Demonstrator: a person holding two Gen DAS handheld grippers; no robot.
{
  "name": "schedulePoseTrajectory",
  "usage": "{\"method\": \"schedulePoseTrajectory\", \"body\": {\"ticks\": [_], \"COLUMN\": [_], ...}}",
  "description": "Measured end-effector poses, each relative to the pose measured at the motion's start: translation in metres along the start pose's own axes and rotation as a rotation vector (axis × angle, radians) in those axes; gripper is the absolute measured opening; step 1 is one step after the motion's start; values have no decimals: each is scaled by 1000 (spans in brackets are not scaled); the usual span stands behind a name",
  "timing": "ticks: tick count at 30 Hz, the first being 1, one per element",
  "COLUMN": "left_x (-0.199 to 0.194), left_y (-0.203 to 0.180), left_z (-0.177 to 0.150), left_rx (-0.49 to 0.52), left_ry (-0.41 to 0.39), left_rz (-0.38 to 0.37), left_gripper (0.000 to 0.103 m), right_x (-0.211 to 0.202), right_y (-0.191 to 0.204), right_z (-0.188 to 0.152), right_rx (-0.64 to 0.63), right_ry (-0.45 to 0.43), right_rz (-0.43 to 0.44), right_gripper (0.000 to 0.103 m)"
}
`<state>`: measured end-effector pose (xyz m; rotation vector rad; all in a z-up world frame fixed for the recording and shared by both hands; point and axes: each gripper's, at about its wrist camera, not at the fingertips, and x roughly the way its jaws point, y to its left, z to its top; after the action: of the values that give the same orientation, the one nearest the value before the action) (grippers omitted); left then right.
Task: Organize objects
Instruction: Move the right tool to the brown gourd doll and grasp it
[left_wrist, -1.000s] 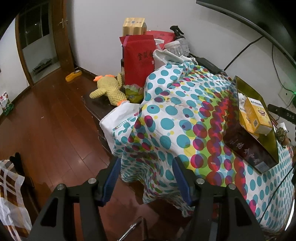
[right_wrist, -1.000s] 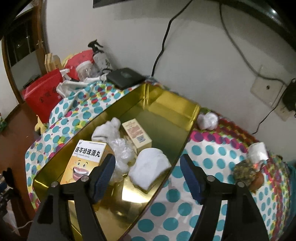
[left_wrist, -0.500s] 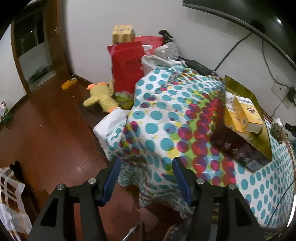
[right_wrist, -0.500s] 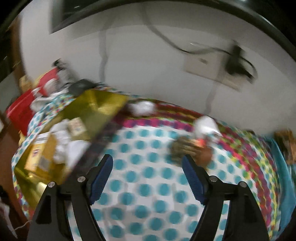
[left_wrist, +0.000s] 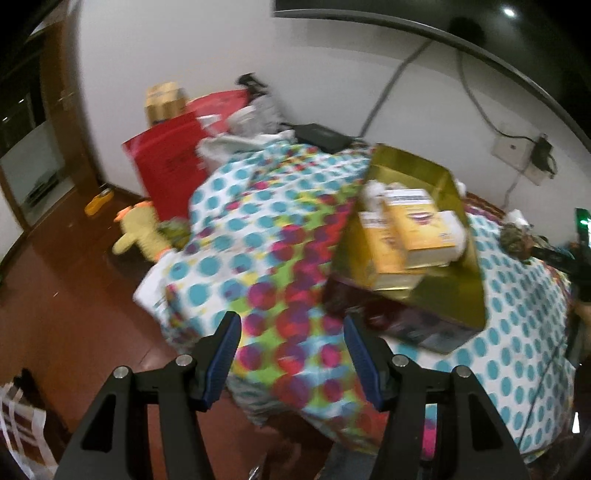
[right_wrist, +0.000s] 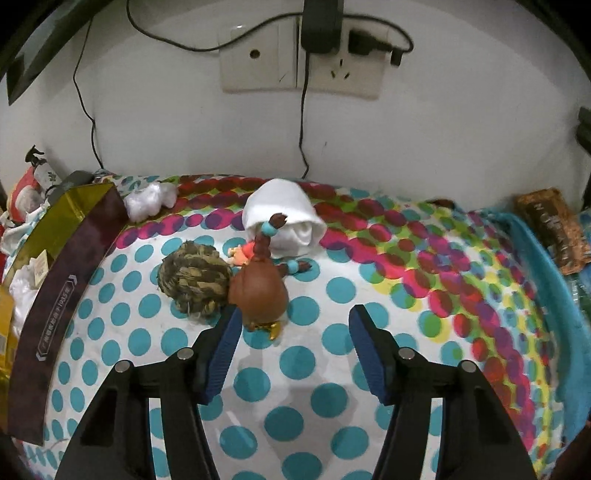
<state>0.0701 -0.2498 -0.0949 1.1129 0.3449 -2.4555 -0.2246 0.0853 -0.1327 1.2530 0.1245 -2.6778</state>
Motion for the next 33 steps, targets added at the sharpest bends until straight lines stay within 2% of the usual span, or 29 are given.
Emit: {"method": "schedulePoseTrajectory", "body": {"ticks": [6, 14, 18, 24, 25, 26, 27, 28, 33], "left_x": [4, 5, 9, 23, 27, 34, 39, 46, 75], "left_y": [-45, -111, -142, -202, -209, -219, -225, -234, -273], "left_z": [14, 33, 42, 63, 67, 71, 74, 78, 87], "left_rx": [78, 209, 253, 365, 367, 362, 358, 352, 357], "left_ry": [-7, -28, -27, -60, -60, -51, -41, -37, -11], "left_rz": [-56, -132, -189, -226, -245, -262, -274, -296, -307], "left_gripper": [60, 60, 60, 60, 62, 69, 72, 72, 72], "right_x": [14, 30, 38, 38, 36, 33, 30, 28, 15], "right_y": [5, 12, 9, 6, 4, 3, 0, -2, -20], "right_z": [2, 8, 8, 6, 6, 6, 5, 4, -11], "right_rx": [-20, -50, -32, -12, -6, -6, -6, -6, 20], "right_ry": [-4, -18, 2, -13, -22, -30, -36, -37, -30], "right_rz": [42, 41, 84, 88, 81, 69, 55, 43, 9], "right_gripper": [58, 56, 39, 39, 39, 39, 39, 39, 39]}}
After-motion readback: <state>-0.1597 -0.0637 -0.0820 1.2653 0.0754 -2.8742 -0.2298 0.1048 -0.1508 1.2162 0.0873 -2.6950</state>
